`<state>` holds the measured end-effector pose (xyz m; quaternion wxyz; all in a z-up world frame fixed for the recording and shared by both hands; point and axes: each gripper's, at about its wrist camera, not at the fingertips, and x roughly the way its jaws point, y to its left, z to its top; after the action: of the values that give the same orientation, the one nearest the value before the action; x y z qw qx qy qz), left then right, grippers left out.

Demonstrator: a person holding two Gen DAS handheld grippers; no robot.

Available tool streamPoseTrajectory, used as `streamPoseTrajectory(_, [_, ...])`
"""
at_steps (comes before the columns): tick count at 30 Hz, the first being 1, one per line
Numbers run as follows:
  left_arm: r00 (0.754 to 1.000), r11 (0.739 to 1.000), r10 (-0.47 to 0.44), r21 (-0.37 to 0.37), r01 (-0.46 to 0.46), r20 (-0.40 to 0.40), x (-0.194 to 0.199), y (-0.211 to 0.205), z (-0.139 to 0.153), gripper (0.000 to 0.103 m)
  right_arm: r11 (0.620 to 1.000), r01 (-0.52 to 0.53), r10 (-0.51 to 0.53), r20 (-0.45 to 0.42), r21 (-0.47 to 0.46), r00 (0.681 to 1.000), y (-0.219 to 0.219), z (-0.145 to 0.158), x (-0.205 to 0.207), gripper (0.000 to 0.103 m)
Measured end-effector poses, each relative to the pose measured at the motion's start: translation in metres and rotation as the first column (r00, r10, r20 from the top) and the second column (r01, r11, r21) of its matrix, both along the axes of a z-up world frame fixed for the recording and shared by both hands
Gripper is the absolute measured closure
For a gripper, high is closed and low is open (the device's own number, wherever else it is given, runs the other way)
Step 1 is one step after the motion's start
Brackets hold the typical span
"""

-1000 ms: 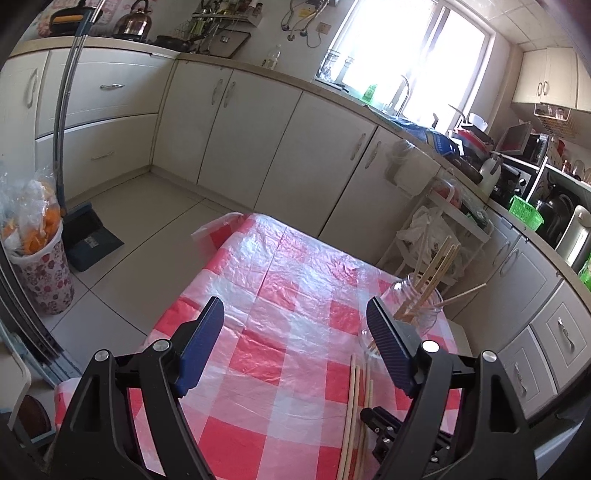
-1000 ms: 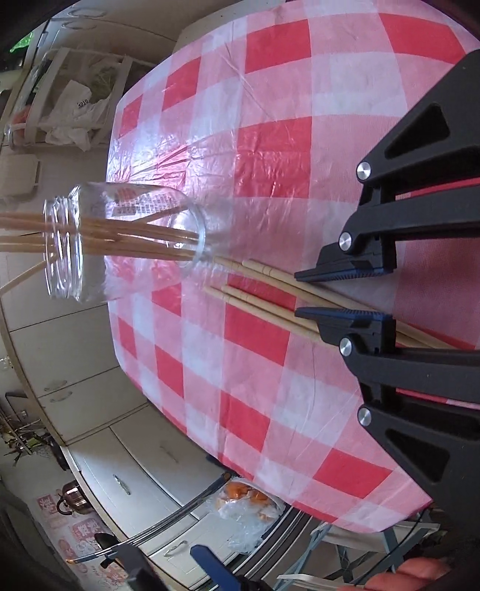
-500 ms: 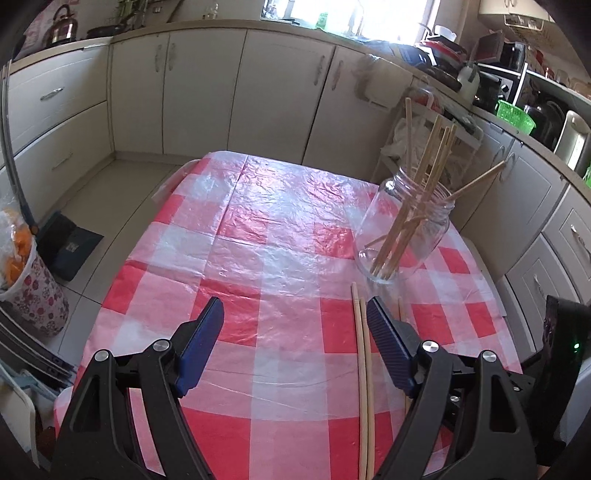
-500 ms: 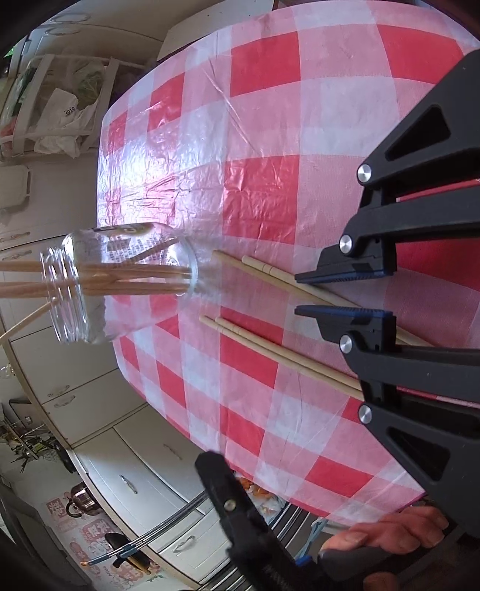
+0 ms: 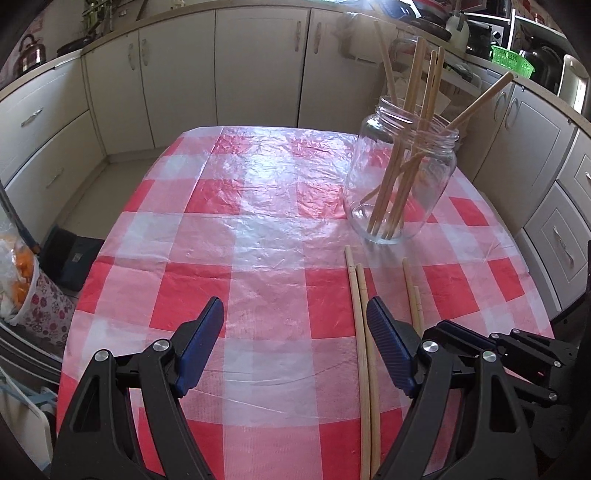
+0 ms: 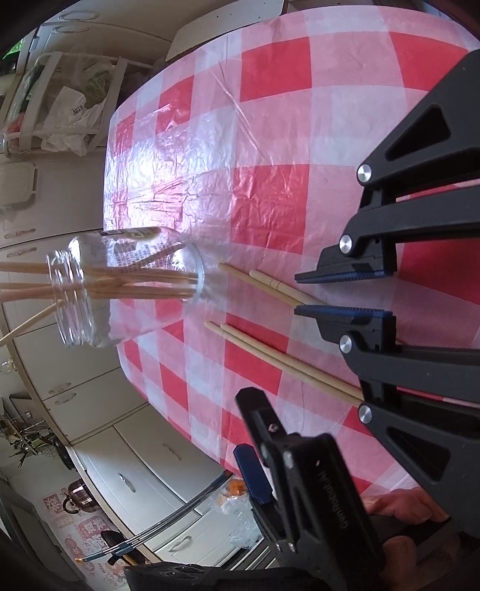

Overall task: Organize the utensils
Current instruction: 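Bring both open tools down to the loose sticks on the cloth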

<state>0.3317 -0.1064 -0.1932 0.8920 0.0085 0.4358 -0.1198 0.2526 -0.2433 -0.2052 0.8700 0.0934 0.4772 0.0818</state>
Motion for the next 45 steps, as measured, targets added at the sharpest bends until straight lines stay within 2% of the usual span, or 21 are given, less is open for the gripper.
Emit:
streamPoseTrajectory(3, [1.0,1.0,0.0,0.022,0.001,-0.01,0.001,-0.002,-0.003,0.027,1.0,-0.017,0.017,-0.004,0.015,1.0,0.004,-0.002,0.002,0.09])
streamPoseTrajectory(6, [1.0,0.999,0.001,0.05,0.0,-0.026,0.004,-0.003,-0.008,0.027,1.0,-0.026,0.026,-0.001,-0.009,1.0,0.008,-0.001,0.002,0.09])
streamPoseTrajectory(11, [1.0,0.999,-0.016,0.028,0.017,-0.025,0.004,-0.003,-0.009,0.027,0.999,-0.028,0.027,-0.015,-0.046,1.0,0.005,-0.001,0.003,0.094])
streamPoseTrajectory(18, [0.999,0.998,-0.029,0.051,0.031,-0.044,0.006,-0.008,-0.013,0.027,0.99,-0.081,0.08,-0.015,-0.112,0.997,0.015,-0.001,0.008,0.093])
streamPoseTrajectory(21, [0.997,0.994,-0.025,0.108,0.033,-0.073,0.006,-0.007,-0.018,0.028,0.981,-0.116,0.113,-0.031,-0.155,0.993,0.015,0.001,0.011,0.093])
streamPoseTrajectory(23, [0.997,0.993,-0.029,0.115,0.038,-0.078,0.001,-0.004,-0.02,0.028,0.978,-0.11,0.105,-0.037,-0.176,0.994,0.01,0.002,0.012,0.093])
streamPoseTrajectory(25, [0.997,0.996,-0.027,0.084,0.033,-0.069,-0.002,0.001,-0.015,0.028,0.989,-0.089,0.083,-0.05,-0.119,0.995,-0.003,0.003,0.013,0.093])
streamPoseTrajectory(28, [0.998,0.998,-0.037,0.056,0.04,-0.052,-0.004,0.0,-0.009,0.028,0.994,-0.077,0.073,-0.058,-0.083,0.996,-0.008,0.001,0.012,0.093])
streamPoseTrajectory(33, [0.995,0.991,-0.065,0.116,0.073,-0.075,-0.003,-0.018,-0.015,0.027,0.992,-0.086,0.081,-0.052,-0.089,0.995,-0.004,0.0,0.011,0.093])
streamPoseTrajectory(37, [0.996,0.99,-0.045,0.131,0.055,-0.078,-0.004,-0.014,-0.015,0.028,0.992,-0.066,0.061,-0.049,-0.106,0.997,-0.009,0.001,0.01,0.093])
streamPoseTrajectory(45, [0.995,0.987,-0.044,0.152,0.058,-0.09,-0.001,-0.01,-0.018,0.029,0.995,-0.074,0.071,-0.047,-0.068,0.996,-0.01,0.001,0.009,0.093])
